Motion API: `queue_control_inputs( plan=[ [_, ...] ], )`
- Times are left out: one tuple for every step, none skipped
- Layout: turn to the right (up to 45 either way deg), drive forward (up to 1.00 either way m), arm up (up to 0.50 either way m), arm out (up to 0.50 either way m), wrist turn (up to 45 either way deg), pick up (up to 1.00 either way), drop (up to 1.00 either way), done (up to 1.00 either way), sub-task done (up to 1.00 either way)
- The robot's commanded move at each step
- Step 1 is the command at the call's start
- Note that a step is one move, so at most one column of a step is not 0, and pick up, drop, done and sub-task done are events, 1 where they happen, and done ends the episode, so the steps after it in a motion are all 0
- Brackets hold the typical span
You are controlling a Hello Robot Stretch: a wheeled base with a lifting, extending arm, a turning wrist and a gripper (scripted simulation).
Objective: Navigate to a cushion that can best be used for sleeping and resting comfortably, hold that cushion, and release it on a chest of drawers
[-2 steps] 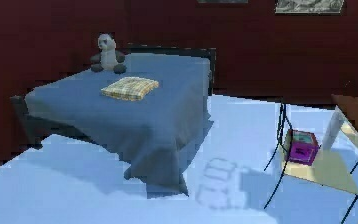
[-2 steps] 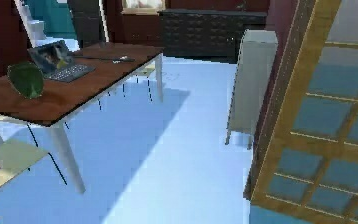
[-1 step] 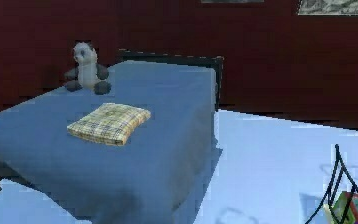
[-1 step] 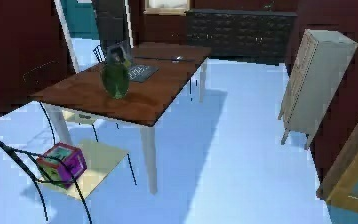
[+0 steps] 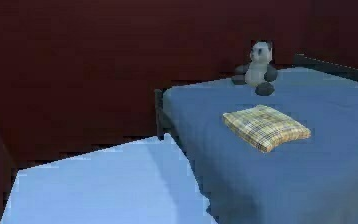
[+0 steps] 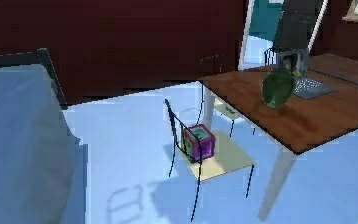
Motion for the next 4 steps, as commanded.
queue_control_inputs(
  plan=[
    [-45.0, 0.00, 0.00, 0.00, 0.0, 0.00, 0.00, 0.00, 0.00],
    [-18.0, 0.00, 0.00, 0.00, 0.0, 0.00, 0.00, 0.00, 0.00],
    [45.0, 0.00, 0.00, 0.00, 0.0, 0.00, 0.00, 0.00, 0.00],
    [45.0, 0.00, 0.00, 0.00, 0.0, 0.00, 0.00, 0.00, 0.00]
  ],
)
